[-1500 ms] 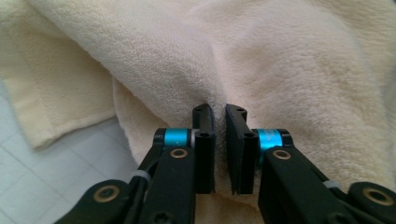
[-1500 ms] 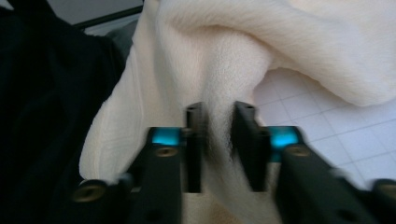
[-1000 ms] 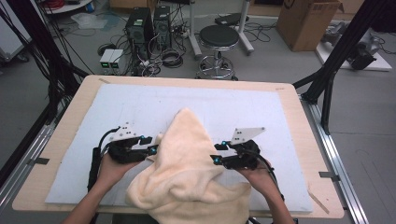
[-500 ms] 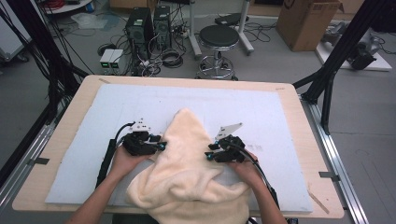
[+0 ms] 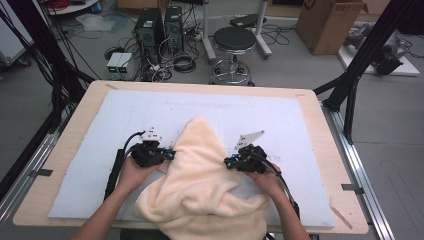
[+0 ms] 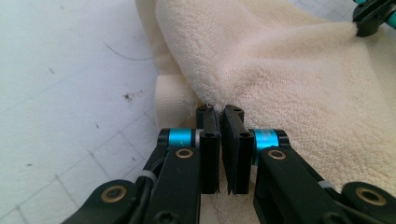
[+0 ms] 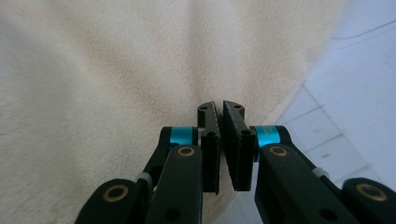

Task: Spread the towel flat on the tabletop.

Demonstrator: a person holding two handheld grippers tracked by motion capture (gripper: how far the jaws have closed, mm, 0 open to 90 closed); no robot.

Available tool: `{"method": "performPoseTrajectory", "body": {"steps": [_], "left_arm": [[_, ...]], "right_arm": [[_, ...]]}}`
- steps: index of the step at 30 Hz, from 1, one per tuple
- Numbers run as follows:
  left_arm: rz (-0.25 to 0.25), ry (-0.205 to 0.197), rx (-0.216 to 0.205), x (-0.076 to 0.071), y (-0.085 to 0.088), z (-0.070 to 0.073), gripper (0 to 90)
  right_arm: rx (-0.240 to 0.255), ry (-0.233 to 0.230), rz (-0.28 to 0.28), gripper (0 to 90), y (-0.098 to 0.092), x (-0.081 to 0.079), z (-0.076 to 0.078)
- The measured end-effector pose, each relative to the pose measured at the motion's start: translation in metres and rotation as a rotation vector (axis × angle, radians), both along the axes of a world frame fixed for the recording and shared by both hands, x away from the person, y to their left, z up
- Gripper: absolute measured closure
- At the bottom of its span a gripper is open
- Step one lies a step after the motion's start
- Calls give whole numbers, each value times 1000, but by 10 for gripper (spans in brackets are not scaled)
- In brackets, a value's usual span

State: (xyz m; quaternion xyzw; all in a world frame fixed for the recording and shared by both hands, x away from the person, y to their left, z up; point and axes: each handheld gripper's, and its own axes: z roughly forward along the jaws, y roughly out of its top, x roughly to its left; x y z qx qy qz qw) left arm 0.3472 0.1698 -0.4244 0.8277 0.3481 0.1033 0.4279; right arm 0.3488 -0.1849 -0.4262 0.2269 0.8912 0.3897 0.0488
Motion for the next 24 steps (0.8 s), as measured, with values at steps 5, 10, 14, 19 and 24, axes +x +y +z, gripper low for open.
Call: {"method": "performPoseTrajectory", "body": {"steps": [5,10,14,19,24], "left_arm": [[-3,-24,-30,-7,4,10,853],[-7,-37,-60,-14,6,15,865],[4,-13,-57,-16,12,11,887],[-12,20,-19,-20,15,2,895],[-31,38,4,-21,15,-4,880]], "right_arm": [[44,-45,-18,856,-14,-12,16],[36,-67,-21,857,-19,-23,23],[12,-62,-28,856,-23,-25,19],[0,-53,-36,853,-31,-31,15],[-28,-21,-43,842,-41,-37,6]]}}
